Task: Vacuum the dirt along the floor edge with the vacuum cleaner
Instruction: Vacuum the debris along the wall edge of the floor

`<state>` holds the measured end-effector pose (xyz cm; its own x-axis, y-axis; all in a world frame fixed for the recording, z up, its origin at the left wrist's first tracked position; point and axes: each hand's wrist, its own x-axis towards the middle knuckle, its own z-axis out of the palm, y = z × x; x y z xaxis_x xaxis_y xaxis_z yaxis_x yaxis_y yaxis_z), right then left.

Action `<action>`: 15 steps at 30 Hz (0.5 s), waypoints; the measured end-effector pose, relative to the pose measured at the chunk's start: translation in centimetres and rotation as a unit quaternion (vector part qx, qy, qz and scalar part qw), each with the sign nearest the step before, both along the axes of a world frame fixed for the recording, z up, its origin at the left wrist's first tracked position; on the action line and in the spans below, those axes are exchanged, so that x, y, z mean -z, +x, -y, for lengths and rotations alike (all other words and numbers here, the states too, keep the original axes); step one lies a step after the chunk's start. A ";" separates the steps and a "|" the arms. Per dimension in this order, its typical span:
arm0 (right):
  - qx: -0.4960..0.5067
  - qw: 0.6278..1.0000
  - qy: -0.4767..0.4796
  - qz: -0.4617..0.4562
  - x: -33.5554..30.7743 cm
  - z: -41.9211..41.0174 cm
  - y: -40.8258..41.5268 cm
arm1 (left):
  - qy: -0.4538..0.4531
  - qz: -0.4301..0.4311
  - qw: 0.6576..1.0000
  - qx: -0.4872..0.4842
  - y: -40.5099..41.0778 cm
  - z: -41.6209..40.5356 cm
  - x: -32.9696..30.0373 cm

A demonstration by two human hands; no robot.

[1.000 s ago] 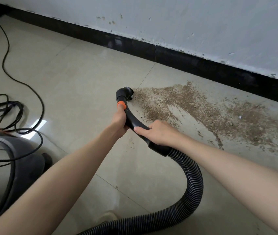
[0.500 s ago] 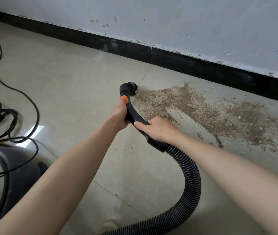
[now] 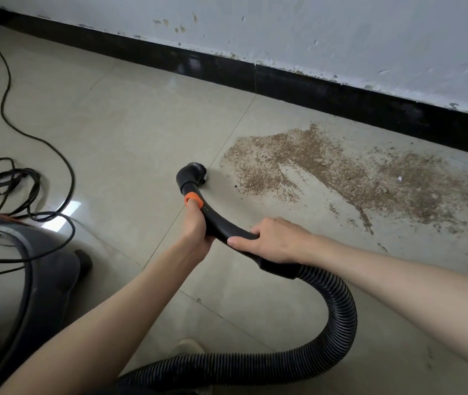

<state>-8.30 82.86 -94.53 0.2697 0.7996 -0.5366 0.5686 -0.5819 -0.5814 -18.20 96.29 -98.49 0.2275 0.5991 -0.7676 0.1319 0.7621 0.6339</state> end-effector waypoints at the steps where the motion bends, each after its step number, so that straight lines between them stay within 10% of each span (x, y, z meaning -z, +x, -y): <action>1: -0.002 1.000 -0.003 -0.003 0.0 0.6 -0.1 | 0.000 0.000 1.000 0.003 -0.2 0.7 0.2; 15: 0.042 0.999 -0.012 0.018 -0.5 3.1 0.6 | 0.003 0.003 0.999 0.049 2.6 2.7 -0.2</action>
